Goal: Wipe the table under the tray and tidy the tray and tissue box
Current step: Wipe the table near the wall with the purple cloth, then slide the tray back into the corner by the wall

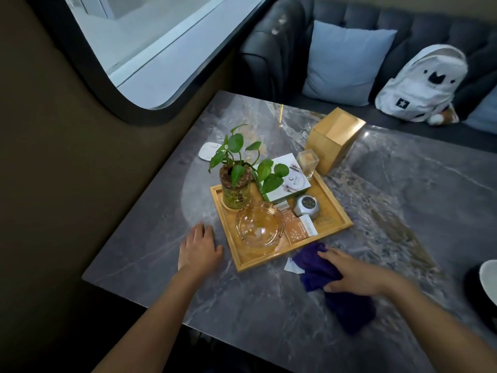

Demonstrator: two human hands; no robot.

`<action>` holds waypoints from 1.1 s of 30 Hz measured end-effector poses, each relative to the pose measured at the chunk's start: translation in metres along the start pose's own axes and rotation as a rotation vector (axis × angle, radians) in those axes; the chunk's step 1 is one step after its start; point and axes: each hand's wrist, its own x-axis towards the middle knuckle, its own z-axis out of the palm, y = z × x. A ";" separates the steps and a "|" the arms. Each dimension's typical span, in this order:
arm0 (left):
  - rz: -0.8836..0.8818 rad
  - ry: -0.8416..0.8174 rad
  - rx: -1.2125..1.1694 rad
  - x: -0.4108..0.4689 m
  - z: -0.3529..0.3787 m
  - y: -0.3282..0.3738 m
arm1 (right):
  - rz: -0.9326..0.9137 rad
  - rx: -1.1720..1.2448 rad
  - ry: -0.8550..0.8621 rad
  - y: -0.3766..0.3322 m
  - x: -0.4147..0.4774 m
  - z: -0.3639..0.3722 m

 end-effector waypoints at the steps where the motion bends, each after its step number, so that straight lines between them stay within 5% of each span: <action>1: -0.008 -0.021 0.000 0.003 -0.006 0.002 | 0.000 0.005 -0.058 0.000 0.000 -0.013; 5: -0.089 -0.038 -0.162 0.017 -0.029 0.009 | -0.005 0.124 -0.153 -0.002 0.001 -0.063; 8: -0.125 0.008 -0.238 0.026 -0.039 0.013 | -0.044 0.214 0.165 0.005 0.018 -0.091; 11: -0.165 0.049 -0.252 0.031 -0.039 0.018 | 0.042 0.046 0.556 0.015 0.044 -0.109; 16: -0.221 0.011 -0.236 0.030 -0.024 0.026 | 0.161 0.014 0.788 0.025 0.085 -0.101; 22: -0.172 -0.061 -0.278 0.025 -0.009 0.032 | 0.177 -0.096 0.828 0.033 0.104 -0.082; 33: -0.059 -0.028 -0.259 0.036 0.000 0.030 | 0.136 -0.159 0.653 0.031 0.112 -0.095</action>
